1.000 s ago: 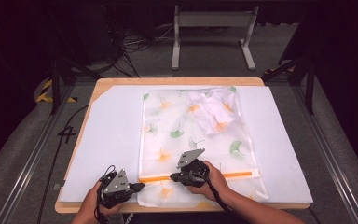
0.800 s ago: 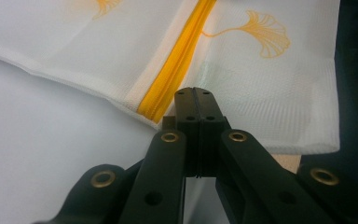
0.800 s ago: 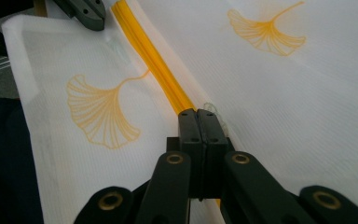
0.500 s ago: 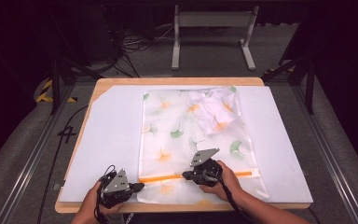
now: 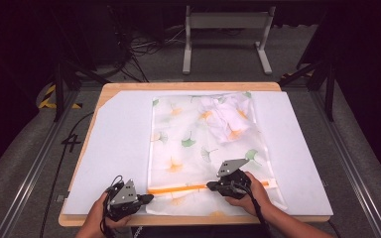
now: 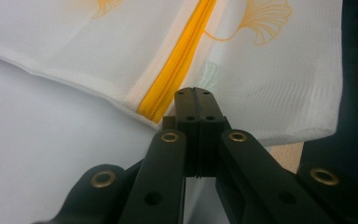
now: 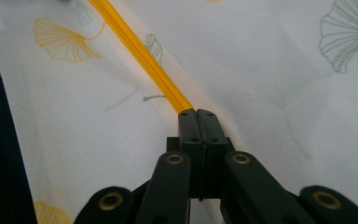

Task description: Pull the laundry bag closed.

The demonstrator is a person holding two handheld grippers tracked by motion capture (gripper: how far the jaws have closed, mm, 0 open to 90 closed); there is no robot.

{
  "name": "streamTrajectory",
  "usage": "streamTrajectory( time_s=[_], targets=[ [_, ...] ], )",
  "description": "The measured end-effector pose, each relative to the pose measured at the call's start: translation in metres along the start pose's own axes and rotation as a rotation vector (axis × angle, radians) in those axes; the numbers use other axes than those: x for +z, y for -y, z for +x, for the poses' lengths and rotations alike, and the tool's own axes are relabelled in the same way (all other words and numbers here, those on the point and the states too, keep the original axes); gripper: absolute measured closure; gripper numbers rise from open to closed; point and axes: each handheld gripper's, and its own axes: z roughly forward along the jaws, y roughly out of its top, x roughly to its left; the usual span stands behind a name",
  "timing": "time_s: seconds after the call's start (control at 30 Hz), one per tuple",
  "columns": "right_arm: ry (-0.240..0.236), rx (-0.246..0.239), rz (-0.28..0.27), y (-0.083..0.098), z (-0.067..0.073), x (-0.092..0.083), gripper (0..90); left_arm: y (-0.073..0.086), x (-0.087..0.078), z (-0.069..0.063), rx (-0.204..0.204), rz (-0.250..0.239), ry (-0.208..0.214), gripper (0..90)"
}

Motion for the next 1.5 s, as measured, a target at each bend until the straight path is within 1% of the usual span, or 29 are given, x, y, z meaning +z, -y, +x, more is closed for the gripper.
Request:
streamTrajectory(
  time_s=[0.47, 0.73, 0.97, 1.17, 1.5],
  targets=[
    [0.034, 0.052, -0.004, 0.025, -0.015, -0.024, 90.0, 0.0, 0.0, 0.0, -0.003, 0.0, 0.0, 90.0],
    [0.053, 0.072, -0.008, 0.037, -0.021, -0.035, 90.0, 0.0, 0.0, 0.001, -0.008, -0.001, 0.002, 90.0],
    [0.077, 0.085, -0.011, 0.046, -0.025, -0.048, 90.0, -0.001, 0.0, 0.0, -0.002, 0.004, -0.002, 90.0],
    [0.102, 0.117, -0.019, 0.056, -0.03, -0.06, 90.0, -0.001, 0.0, 0.0, 0.002, 0.005, -0.001, 90.0],
    [0.13, 0.148, -0.032, 0.07, -0.036, -0.074, 90.0, -0.001, 0.0, 0.0, 0.003, 0.007, -0.004, 90.0]
  ],
)
